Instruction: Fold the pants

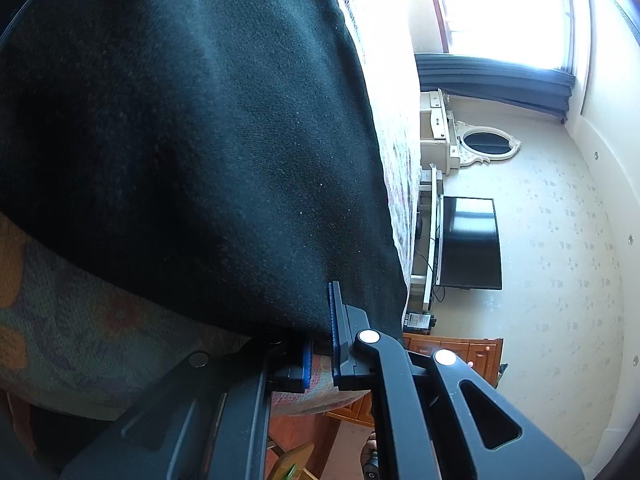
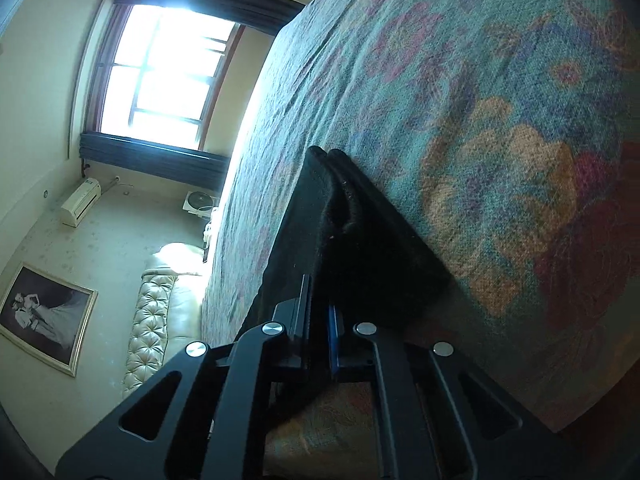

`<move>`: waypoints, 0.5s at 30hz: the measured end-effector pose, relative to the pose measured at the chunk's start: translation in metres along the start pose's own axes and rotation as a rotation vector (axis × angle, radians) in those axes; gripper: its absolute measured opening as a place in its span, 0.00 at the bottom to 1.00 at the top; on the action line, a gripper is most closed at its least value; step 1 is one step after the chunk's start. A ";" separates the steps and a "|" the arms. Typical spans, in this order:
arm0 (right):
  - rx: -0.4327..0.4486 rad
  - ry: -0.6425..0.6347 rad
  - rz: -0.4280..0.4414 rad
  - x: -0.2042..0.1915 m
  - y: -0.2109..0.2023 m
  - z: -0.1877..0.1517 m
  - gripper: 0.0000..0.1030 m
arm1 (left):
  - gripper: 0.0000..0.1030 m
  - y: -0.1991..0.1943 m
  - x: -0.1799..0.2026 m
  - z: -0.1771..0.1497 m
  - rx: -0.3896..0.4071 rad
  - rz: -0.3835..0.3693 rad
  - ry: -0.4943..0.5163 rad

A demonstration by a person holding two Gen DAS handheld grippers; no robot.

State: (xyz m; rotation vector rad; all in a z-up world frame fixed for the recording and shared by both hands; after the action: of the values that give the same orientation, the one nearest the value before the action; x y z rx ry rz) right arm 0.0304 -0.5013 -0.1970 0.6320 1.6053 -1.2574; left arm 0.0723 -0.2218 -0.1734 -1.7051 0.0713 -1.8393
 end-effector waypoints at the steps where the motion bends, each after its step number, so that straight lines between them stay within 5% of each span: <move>1: 0.003 -0.017 -0.002 -0.003 -0.004 0.000 0.06 | 0.06 -0.001 0.001 -0.001 0.000 0.003 0.000; 11: -0.019 0.054 -0.038 0.037 -0.002 0.002 0.05 | 0.08 0.000 -0.003 -0.011 -0.026 -0.002 -0.026; 14: -0.029 -0.004 -0.051 0.025 -0.017 0.003 0.25 | 0.20 -0.006 0.001 -0.015 -0.054 -0.010 -0.026; 15: -0.036 -0.028 -0.043 0.018 -0.024 0.006 0.47 | 0.26 -0.008 0.007 -0.016 -0.068 -0.015 0.008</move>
State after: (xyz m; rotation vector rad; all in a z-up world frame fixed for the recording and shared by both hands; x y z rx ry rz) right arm 0.0052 -0.5179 -0.2034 0.5580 1.6229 -1.2600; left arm 0.0541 -0.2244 -0.1661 -1.7495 0.1263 -1.8738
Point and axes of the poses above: each gripper's, at about its wrist camera, not at the fingertips, and y roughly the way its jaws point, x to its right, z to its top, the point moved 9 cm from there along y, roughly the way its jaws point, and after that the axes turned 13 degrees about y, right-handed, at the moved point
